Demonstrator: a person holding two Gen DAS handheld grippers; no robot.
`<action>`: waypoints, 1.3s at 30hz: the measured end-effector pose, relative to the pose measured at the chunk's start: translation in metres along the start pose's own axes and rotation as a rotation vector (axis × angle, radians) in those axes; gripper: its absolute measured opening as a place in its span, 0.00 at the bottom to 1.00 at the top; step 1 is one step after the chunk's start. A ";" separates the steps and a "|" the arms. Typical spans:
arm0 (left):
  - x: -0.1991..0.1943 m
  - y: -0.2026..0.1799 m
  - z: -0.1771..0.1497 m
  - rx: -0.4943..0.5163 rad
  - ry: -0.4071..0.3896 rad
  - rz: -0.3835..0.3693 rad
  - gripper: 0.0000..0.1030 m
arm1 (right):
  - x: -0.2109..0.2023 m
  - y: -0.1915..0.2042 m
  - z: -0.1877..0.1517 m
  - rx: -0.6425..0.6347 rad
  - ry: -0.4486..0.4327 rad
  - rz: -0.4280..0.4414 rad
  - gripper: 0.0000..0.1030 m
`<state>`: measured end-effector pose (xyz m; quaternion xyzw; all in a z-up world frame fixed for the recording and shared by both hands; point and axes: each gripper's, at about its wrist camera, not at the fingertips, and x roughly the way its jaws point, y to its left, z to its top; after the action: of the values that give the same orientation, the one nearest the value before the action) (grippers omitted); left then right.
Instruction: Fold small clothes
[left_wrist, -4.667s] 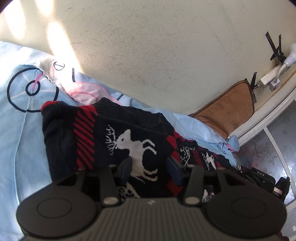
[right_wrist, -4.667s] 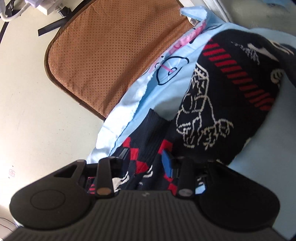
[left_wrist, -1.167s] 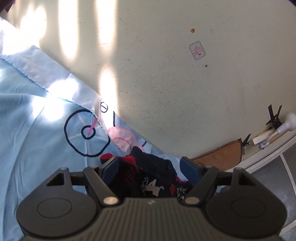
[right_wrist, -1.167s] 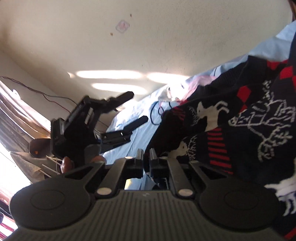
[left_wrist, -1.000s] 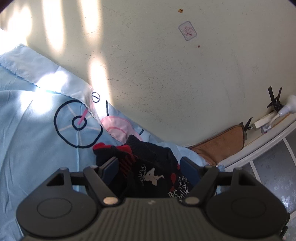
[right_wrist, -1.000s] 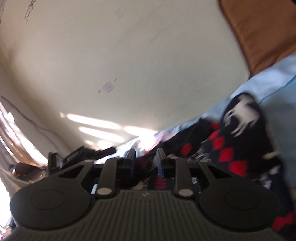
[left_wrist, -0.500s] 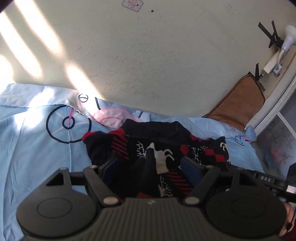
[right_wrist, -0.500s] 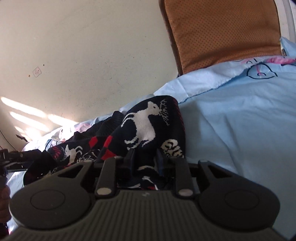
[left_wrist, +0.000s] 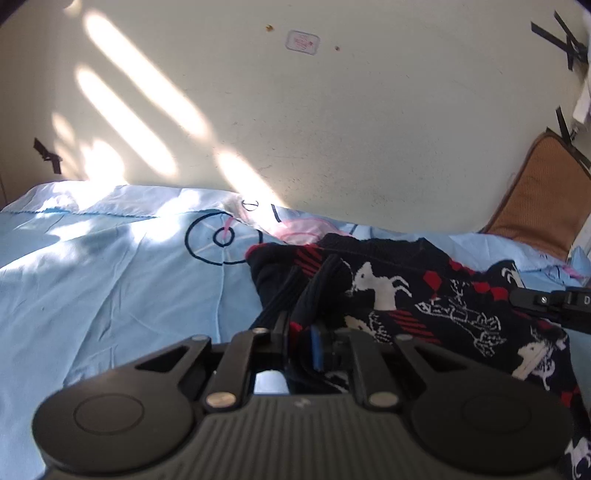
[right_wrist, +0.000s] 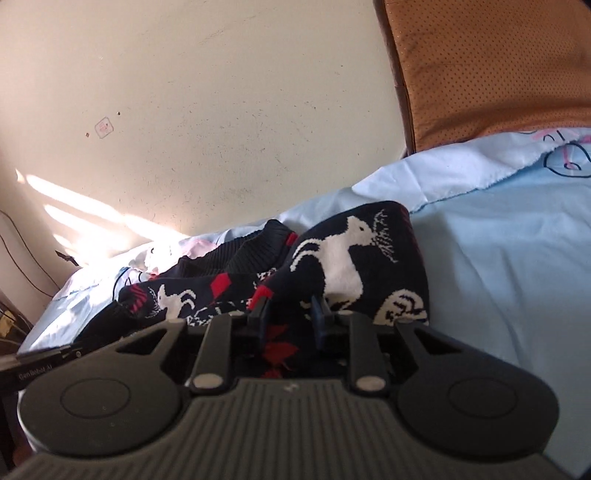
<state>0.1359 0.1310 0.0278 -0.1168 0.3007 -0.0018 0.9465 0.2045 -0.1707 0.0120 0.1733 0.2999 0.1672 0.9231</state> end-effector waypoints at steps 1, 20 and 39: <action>-0.010 0.007 0.000 -0.037 -0.044 0.011 0.10 | -0.009 0.005 0.001 -0.016 -0.034 0.034 0.25; -0.019 -0.103 -0.017 0.316 -0.048 -0.222 0.57 | -0.030 -0.040 -0.020 0.218 0.006 0.172 0.20; 0.020 -0.004 -0.008 -0.185 0.132 -0.275 0.20 | -0.028 -0.086 -0.027 0.332 -0.063 0.143 0.25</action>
<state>0.1476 0.1235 0.0111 -0.2432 0.3420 -0.1113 0.9008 0.1841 -0.2519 -0.0305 0.3491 0.2812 0.1754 0.8765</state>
